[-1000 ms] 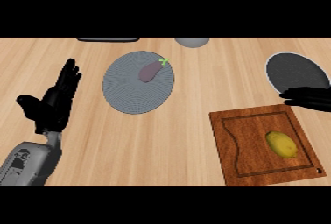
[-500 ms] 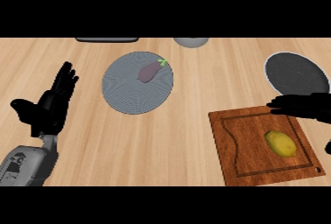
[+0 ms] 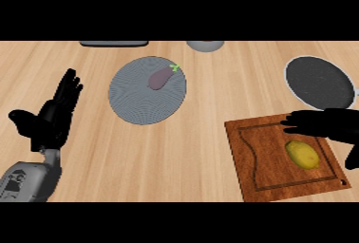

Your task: Pick the lemon from the cutting board and place it in the pan

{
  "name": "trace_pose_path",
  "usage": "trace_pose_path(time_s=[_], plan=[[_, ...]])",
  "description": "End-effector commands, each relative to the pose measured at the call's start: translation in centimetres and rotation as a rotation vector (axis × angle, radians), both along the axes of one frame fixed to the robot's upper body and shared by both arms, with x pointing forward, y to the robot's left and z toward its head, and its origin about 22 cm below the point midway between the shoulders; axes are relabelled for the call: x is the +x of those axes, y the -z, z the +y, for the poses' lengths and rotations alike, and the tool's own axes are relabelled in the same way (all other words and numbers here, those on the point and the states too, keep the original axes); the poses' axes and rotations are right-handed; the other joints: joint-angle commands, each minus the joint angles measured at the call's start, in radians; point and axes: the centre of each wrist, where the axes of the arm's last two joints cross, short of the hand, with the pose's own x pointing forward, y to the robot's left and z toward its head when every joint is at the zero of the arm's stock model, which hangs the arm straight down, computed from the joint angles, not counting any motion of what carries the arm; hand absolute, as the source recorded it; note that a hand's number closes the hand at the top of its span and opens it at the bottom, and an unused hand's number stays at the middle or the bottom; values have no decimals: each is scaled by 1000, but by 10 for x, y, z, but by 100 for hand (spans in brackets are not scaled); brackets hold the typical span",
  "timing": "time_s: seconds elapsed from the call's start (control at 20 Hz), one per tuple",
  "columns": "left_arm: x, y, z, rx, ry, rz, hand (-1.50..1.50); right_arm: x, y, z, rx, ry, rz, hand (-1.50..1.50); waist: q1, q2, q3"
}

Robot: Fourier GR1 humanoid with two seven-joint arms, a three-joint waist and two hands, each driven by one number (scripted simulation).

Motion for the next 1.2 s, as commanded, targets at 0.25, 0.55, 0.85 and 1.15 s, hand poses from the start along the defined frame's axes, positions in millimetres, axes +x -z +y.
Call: trace_pose_path(time_s=[0.25,0.55,0.85,1.15], plan=[[2,12,6,-7,-14,-3,0,5,-1,22,-81,-33,33,-150,-4,-1,-1],[-6,-1,8,9,7,-12,0,4,35,22,-110,-47,6,-150,3,1,0],[-2,11,-1,11,-2,0,0,-4,60,14,-166,-33,8,-150,0,1,0],[10,18,-4,3,-1,13,0,0,74,32,-188,-58,23,-150,-3,1,0]])
